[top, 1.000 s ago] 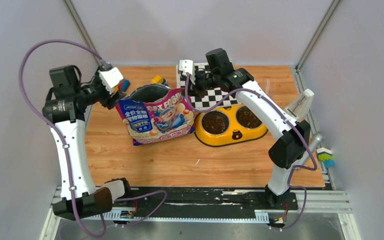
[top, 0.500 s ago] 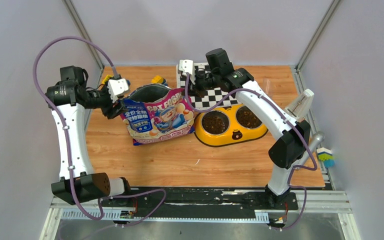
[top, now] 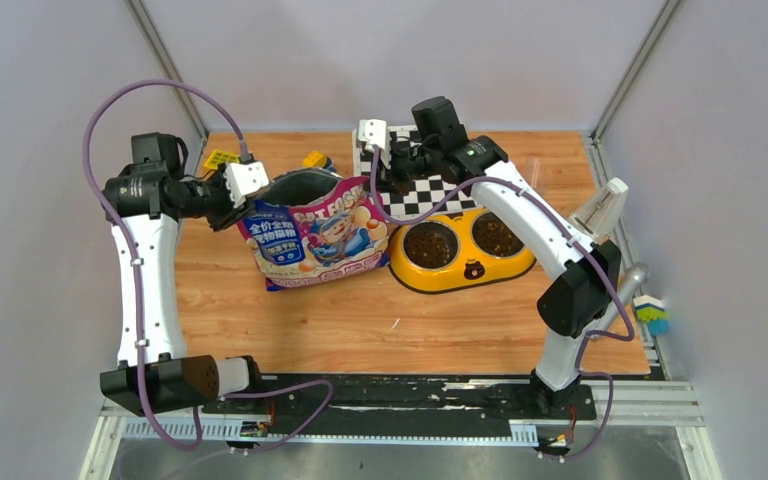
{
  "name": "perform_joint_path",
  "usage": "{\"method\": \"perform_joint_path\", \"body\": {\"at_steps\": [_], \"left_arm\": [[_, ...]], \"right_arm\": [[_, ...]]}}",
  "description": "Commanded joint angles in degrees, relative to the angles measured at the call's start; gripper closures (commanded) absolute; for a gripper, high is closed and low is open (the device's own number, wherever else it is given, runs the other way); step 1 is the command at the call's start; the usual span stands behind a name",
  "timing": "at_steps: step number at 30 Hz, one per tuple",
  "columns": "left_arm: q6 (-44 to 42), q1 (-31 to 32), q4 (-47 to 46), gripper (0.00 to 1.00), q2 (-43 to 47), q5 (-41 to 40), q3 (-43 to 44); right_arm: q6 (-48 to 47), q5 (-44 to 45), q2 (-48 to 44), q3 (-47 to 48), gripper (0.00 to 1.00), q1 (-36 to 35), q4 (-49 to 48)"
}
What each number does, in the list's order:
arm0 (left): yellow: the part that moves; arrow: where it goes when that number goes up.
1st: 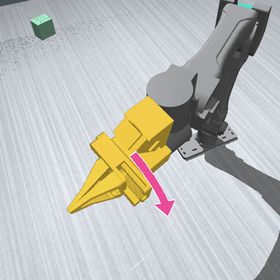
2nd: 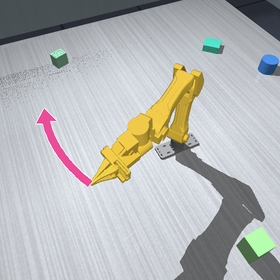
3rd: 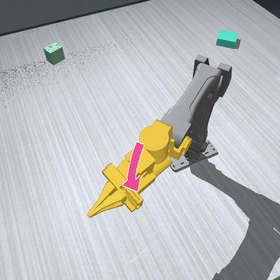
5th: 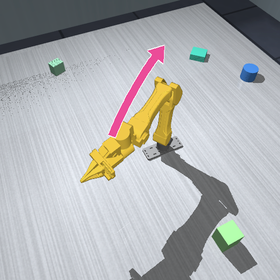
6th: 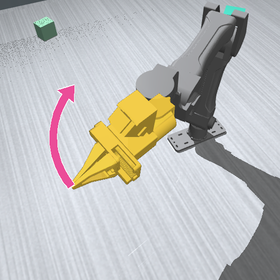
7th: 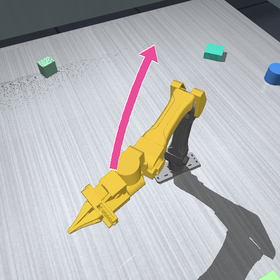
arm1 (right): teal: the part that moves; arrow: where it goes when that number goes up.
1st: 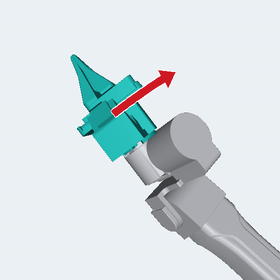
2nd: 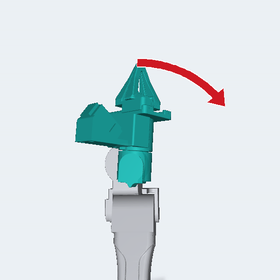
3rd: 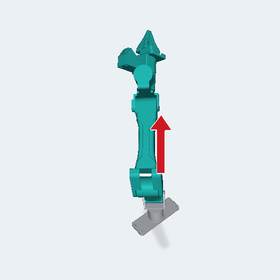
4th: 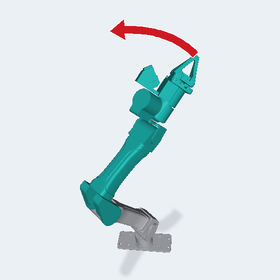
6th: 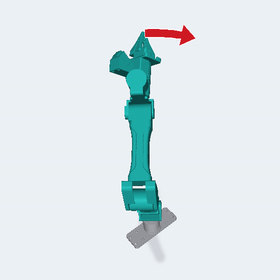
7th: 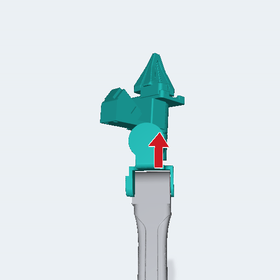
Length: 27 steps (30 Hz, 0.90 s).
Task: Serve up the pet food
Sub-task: Close the pet food bag at the center of the board.
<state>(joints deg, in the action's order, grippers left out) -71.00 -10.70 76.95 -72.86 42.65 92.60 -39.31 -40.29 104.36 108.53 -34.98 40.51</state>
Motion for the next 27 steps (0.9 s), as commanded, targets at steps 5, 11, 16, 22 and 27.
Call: {"method": "perform_joint_path", "body": {"at_steps": [5,11,16,22,27], "left_arm": [[0.92,0.8,-1.23,0.68,1.15,-2.78,-2.04],[2.08,0.85,-2.66,0.95,1.47,-3.87,-2.14],[2.84,0.86,-4.87,1.0,2.47,-5.54,-2.43],[4.05,0.8,-8.26,1.0,4.6,-5.16,-4.14],[3.59,0.81,-3.96,0.6,1.97,-0.24,-0.63]], "right_arm": [[-1.71,-0.38,-6.27,3.09,1.0,1.55,-5.14],[-2.57,-0.32,-6.43,2.37,1.0,2.04,-4.61],[-3.37,-0.84,-6.92,1.47,1.0,3.78,-4.19],[-3.78,-2.65,-7.42,1.34,1.0,5.64,-3.45],[-3.36,-5.24,-7.26,1.8,1.0,5.48,-3.17]]}}
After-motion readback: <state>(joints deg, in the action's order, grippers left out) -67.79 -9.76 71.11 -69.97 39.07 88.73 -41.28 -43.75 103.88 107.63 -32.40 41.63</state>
